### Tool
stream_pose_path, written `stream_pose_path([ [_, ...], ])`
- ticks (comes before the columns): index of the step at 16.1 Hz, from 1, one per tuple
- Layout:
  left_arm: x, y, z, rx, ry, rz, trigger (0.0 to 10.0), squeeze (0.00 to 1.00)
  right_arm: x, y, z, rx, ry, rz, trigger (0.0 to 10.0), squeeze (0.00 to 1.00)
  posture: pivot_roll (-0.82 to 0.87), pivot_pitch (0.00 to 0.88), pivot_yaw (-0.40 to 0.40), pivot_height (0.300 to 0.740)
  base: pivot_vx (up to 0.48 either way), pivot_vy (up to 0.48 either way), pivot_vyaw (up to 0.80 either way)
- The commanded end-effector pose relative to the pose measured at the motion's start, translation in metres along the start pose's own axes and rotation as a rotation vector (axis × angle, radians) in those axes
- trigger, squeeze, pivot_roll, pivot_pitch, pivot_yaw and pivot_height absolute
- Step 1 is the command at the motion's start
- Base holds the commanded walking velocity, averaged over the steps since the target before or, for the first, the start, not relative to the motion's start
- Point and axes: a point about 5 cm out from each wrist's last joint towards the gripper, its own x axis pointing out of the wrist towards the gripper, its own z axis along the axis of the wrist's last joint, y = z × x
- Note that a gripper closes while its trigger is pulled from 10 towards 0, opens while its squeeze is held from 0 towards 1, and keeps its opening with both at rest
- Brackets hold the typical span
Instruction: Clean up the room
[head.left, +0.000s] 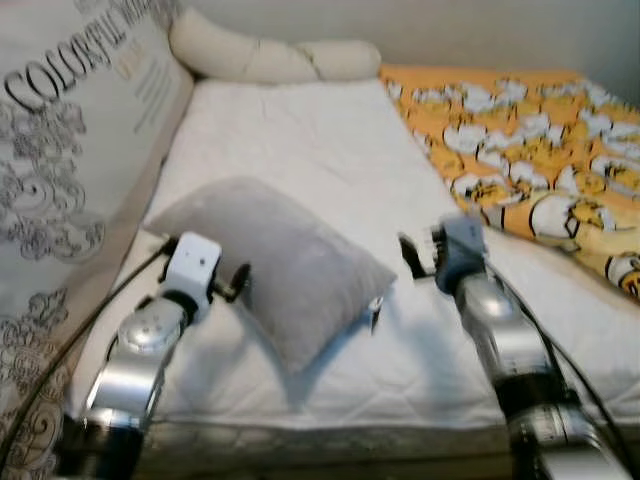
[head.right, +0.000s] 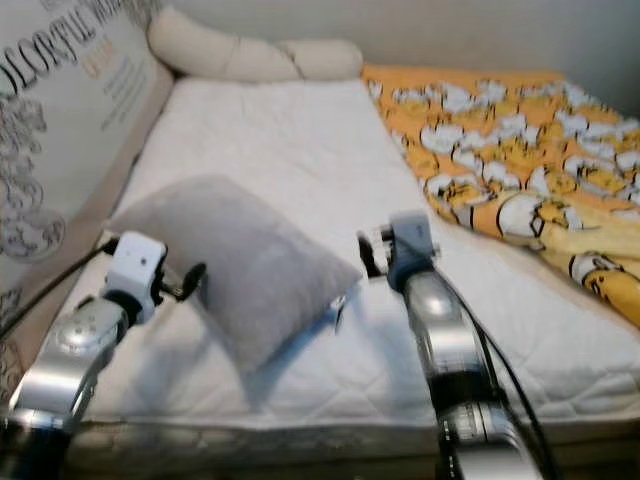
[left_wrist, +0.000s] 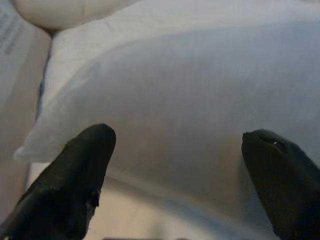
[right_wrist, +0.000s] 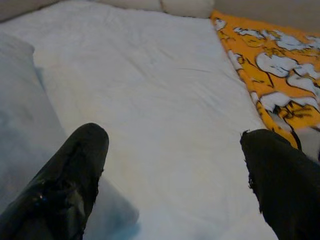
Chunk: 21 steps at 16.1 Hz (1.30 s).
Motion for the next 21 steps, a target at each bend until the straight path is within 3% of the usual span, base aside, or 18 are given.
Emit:
stream_pose_path([
  [1,0.008,0.01,-0.01,0.046,0.11,0.025,10.0,0.0,0.01,-0.003,0.003,-0.036,0.034,0.018,10.0,0.0,0.08,0.0,-0.013,0.74,0.0,0.0,0.0],
  [5,0.018,0.008,-0.021,0.065,0.239,-0.016,10.0,0.0,0.016,0.0,-0.003,-0.134,0.097,0.037,10.0,0.0,0.07,0.0,-0.005,0.74,0.0,0.0,0.0],
  [7,0.021,0.004,-0.019,0.071,0.234,-0.044,10.0,0.0,0.015,0.002,-0.013,-0.135,0.139,0.058,10.0,0.0,0.07,0.0,0.0,0.74,0.0,0.0,0.0],
  [10,0.029,-0.003,-0.012,0.087,0.206,-0.086,10.0,0.0,0.008,0.019,-0.04,0.015,0.215,0.191,10.0,0.0,0.07,0.0,0.001,0.74,0.0,0.0,0.0],
  [12,0.033,-0.013,-0.009,0.092,0.19,-0.144,10.0,0.0,0.002,0.033,-0.05,0.172,0.217,0.366,10.0,0.0,0.07,0.0,0.004,0.74,0.0,0.0,0.0],
  [15,0.037,-0.02,-0.009,0.107,0.19,-0.174,10.0,0.0,-0.007,0.035,-0.058,0.293,0.229,0.523,10.0,0.0,0.06,0.0,0.016,0.74,0.0,0.0,0.0],
  [18,0.04,-0.021,-0.005,0.129,0.168,-0.195,10.0,0.0,-0.017,0.036,-0.062,0.35,0.232,0.694,10.0,0.0,0.05,0.0,0.022,0.74,0.0,0.0,0.0],
  [21,0.041,-0.027,0.006,0.147,0.104,-0.253,10.0,0.0,-0.03,0.032,-0.063,0.336,0.208,0.865,10.0,0.0,0.06,0.0,0.019,0.74,0.0,0.0,0.0],
])
